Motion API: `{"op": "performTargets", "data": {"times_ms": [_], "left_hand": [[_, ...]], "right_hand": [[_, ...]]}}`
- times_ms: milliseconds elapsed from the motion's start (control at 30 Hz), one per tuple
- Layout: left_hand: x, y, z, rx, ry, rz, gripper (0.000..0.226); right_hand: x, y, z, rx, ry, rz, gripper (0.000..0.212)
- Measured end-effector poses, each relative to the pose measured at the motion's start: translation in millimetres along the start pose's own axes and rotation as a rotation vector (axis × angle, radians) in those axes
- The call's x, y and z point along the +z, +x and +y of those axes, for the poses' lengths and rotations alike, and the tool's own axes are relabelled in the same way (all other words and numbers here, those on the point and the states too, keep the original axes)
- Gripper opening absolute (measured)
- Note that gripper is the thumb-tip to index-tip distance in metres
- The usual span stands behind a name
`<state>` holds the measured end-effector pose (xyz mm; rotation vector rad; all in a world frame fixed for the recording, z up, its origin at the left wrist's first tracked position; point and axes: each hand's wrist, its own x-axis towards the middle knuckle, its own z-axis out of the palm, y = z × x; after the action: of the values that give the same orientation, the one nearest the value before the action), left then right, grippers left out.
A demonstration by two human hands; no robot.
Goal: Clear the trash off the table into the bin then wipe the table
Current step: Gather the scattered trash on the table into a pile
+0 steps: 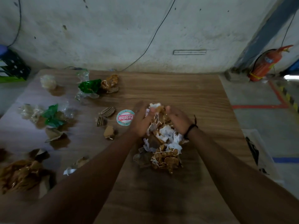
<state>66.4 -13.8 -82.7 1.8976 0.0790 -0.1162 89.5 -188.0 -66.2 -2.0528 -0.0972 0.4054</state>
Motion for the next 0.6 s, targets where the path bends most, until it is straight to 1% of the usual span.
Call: {"op": "performTargets", "data": {"times_ms": [67,100,133,200,233,267,300,333,400,433,467,533,567,600], "left_hand": [[2.0,-7.3,4.1,-0.005,-0.029,-0.009,0.07],[0.0,-12.1,5.8,0.0,-0.017,-0.002,0.07],[-5.4,-16.2,2.8,-0.006,0.024,0.039,0.067],[-19.4,-30.0,-4.7,0.006,0.083,0.185,0.064],[-26.3,-37.9,-11.3,0.018,0.082,0.245,0.07],[-31.2,-49.5,-13.8,0.019,0.083,0.275,0.078],[-31.8,-60.6,-18.0,0.011,0.065,0.262,0.079],[-27.9,-73.1,-18.1,0.0,0.032,0.228,0.073],[-10.8,-95.3,-13.3,-0.035,-0.054,0.128,0.048],[0.3,-102.5,-9.0,-0.057,-0.107,0.098,0.044],[11.2,-105.8,-6.5,-0.075,-0.16,0.089,0.054],[32.0,-103.5,-7.4,-0.098,-0.244,0.138,0.08],[40.1,-100.4,-6.5,-0.101,-0.257,0.15,0.083],[46.4,-98.2,-4.0,-0.088,-0.25,0.145,0.079]], "right_hand": [[-2.9,-9.8,-7.1,-0.004,-0.024,-0.03,0.061],[-8.8,-14.8,-6.4,-0.032,-0.037,-0.014,0.063],[-17.8,-20.6,-3.1,-0.073,-0.075,0.017,0.063],[-37.4,-39.9,6.8,-0.189,-0.165,0.128,0.062],[-44.4,-52.3,15.5,-0.244,-0.176,0.191,0.064],[-46.9,-67.4,25.3,-0.263,-0.148,0.252,0.067],[-43.7,-83.7,35.2,-0.246,-0.093,0.303,0.072],[-35.3,-99.4,44.1,-0.209,-0.024,0.328,0.076],[-8.2,-119.0,54.9,-0.104,0.064,0.296,0.082],[7.7,-121.6,55.6,-0.077,0.071,0.276,0.083],[22.4,-120.1,54.4,-0.077,0.079,0.282,0.086],[44.7,-107.9,46.4,-0.079,0.136,0.328,0.091],[53.2,-100.8,43.1,-0.099,0.133,0.347,0.09],[60.1,-96.0,38.0,-0.119,0.116,0.354,0.089]]}}
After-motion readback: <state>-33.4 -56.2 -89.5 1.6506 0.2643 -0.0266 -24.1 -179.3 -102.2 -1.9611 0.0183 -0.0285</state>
